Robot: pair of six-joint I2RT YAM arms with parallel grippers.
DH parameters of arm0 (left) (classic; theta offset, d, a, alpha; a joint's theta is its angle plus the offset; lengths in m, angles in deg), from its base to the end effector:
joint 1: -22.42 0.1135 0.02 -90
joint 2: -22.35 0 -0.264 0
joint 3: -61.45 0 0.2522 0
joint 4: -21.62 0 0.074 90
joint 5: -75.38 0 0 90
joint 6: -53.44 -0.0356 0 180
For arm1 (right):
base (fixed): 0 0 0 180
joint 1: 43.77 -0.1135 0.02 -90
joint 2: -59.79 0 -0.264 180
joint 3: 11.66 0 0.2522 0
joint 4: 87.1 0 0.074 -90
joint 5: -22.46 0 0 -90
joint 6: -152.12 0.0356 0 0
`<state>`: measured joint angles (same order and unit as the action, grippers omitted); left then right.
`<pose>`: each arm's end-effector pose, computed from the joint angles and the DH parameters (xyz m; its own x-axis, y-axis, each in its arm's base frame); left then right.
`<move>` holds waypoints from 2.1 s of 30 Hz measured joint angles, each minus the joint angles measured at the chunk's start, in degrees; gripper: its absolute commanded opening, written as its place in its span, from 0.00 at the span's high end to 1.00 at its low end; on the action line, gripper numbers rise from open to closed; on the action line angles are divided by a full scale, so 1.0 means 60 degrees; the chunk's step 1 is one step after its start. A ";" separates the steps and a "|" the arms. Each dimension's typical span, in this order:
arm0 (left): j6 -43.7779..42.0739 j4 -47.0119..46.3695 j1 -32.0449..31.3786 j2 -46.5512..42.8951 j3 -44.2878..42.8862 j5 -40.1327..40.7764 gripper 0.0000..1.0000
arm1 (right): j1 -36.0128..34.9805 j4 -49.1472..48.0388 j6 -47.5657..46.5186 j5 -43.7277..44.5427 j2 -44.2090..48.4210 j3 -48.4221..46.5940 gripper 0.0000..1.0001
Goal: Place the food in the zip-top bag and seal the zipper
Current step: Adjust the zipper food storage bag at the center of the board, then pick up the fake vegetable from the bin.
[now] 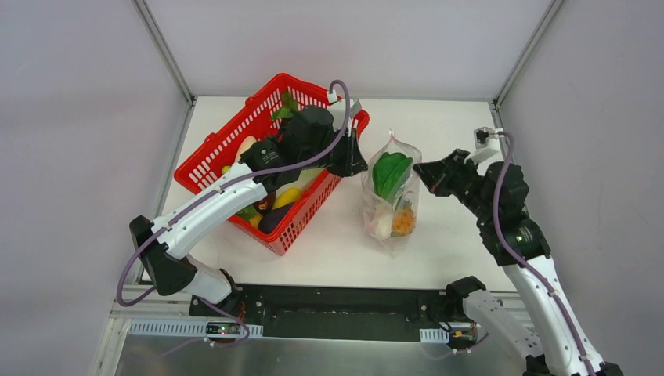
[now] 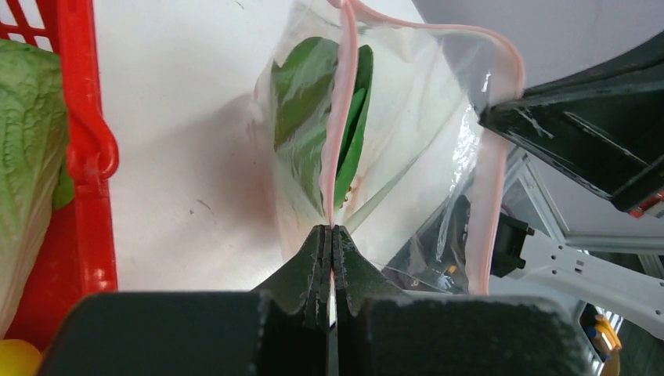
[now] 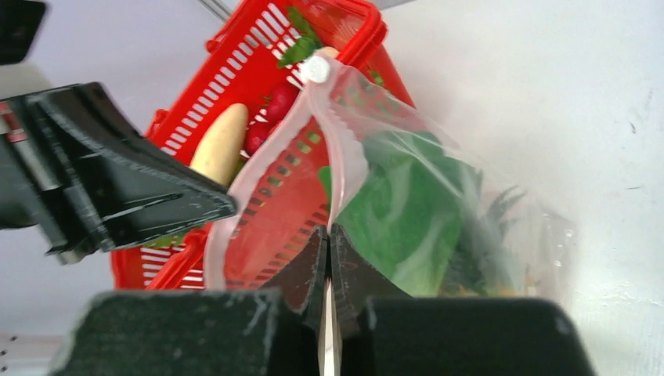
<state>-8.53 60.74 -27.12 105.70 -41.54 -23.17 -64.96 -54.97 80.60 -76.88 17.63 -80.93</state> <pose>0.2101 -0.2544 0.4241 -0.5873 -0.0275 -0.8089 0.6427 0.5915 -0.4868 0.1448 0.0623 0.3961 -0.2382 0.2431 -0.9403 -0.4554 0.8272 0.3292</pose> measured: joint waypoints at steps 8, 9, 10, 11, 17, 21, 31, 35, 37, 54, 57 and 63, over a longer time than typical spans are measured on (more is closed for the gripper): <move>0.0069 -0.0397 -0.0277 0.0044 -0.0277 -0.0882 1.00 | 0.0000 -0.0459 0.0091 -0.0284 0.1115 0.0087 1.00; 0.0113 -0.0470 -0.0346 0.0047 -0.0328 -0.1002 1.00 | 0.0000 -0.0463 0.0091 -0.0306 0.1195 0.0051 1.00; 0.0153 -0.0521 -0.0390 0.0055 -0.0379 -0.1075 1.00 | 0.0000 -0.0408 0.0091 -0.0317 0.1231 -0.0047 1.00; 0.0171 -0.0605 -0.0444 0.0055 -0.0433 -0.1158 1.00 | 0.0000 -0.0335 0.0087 -0.0317 0.1268 -0.0211 1.00; 0.0240 -0.0998 -0.0437 0.0233 -0.0390 -0.0911 1.00 | 0.0000 -0.0186 0.0007 -0.0204 0.0962 -0.0663 1.00; 0.0965 -0.2073 0.0175 0.0718 0.1031 -0.1042 1.00 | 0.0000 0.0466 0.0036 -0.0175 -0.0605 -0.0790 1.00; 0.0998 -0.1701 0.0484 0.0226 0.0823 -0.1060 1.00 | 0.0000 0.0178 0.0135 -0.0412 0.0525 -0.0572 1.00; 0.1016 -0.2058 0.0441 -0.0098 0.0761 -0.1177 1.00 | 0.0000 0.0015 0.0135 -0.0168 0.0517 -0.0696 1.00; 0.1020 -0.2113 0.0441 0.0033 0.0758 -0.1260 1.00 | 0.0000 0.0120 0.0146 -0.0113 0.0058 -0.0703 1.00; 0.0637 -0.1031 0.0459 0.0379 0.0772 -0.0619 0.38 | 0.0000 0.0262 0.0255 -0.0007 -0.0186 -0.0430 1.00; 0.0484 -0.0871 0.0463 0.0127 0.0809 -0.0452 0.29 | 0.0000 0.0262 0.0255 -0.0087 -0.0098 -0.0430 1.00; 0.0073 -0.0477 0.0463 -0.0943 0.0809 -0.0007 0.12 | 0.0000 0.0259 0.0259 -0.0087 -0.0091 -0.0430 1.00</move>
<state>-8.09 57.88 -24.34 100.04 -36.69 -23.22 -64.96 -53.42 82.15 -77.40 17.09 -83.51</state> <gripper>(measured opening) 0.794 0.008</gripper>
